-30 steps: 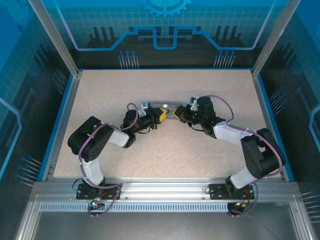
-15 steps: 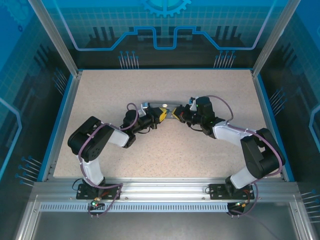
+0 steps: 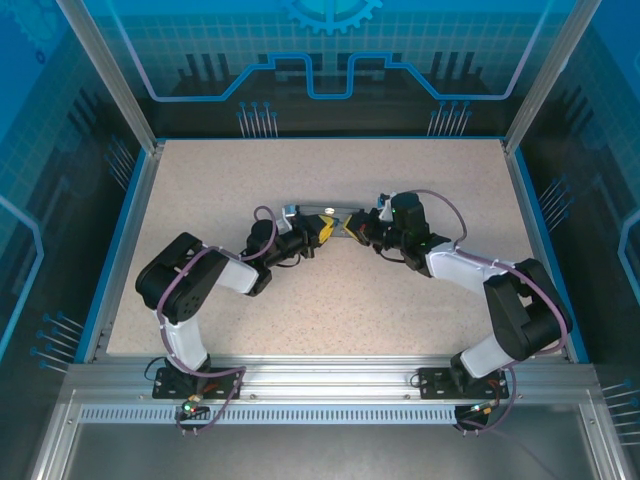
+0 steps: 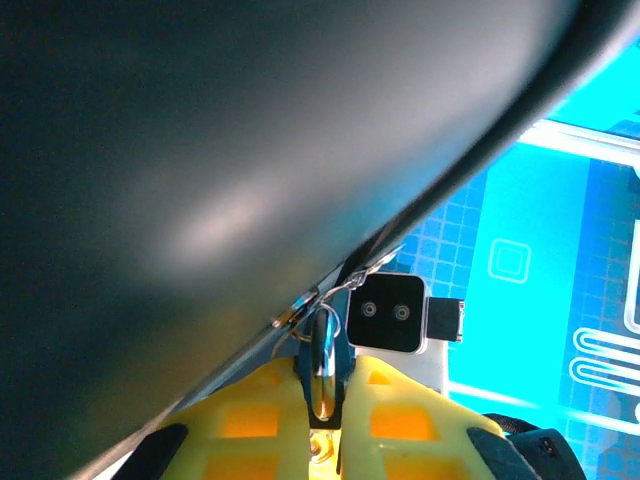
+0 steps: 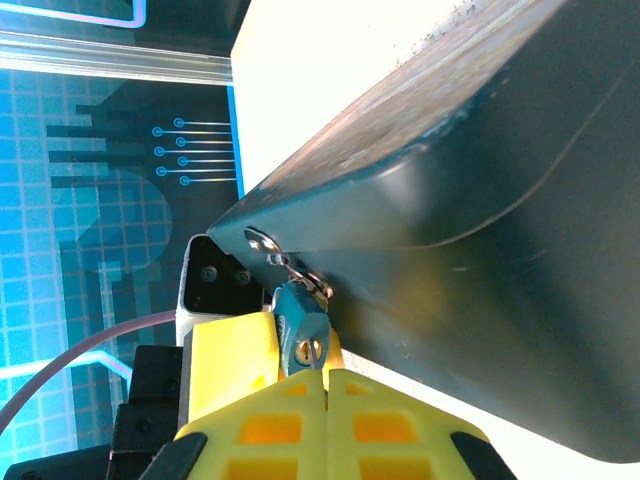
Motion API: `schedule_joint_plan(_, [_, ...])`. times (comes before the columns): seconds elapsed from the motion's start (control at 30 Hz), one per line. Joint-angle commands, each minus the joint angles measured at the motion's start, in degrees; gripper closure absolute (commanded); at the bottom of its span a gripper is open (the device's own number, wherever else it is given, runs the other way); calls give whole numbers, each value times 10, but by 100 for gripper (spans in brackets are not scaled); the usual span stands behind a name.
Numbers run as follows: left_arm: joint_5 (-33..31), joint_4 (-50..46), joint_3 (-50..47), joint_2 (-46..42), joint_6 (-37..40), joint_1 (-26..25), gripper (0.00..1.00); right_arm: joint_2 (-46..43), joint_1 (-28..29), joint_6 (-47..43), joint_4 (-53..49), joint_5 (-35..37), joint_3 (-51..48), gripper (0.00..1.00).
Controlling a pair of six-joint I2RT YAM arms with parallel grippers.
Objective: Unlock a padlock with a key
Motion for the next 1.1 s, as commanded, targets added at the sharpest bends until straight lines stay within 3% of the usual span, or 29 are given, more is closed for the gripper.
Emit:
schedule_joint_plan(0.0, [18,43,6,8,0,-5,100,-14,11,-10,4,-6,16,100])
schedule_joint_plan(0.7, [30,57,12,13,-3,-12,100,47,2,28,59,-19,28,100])
schedule_joint_plan(1.07, [41,90,9,10,-4,-12,100,77,-21,67,113,-66,28,100])
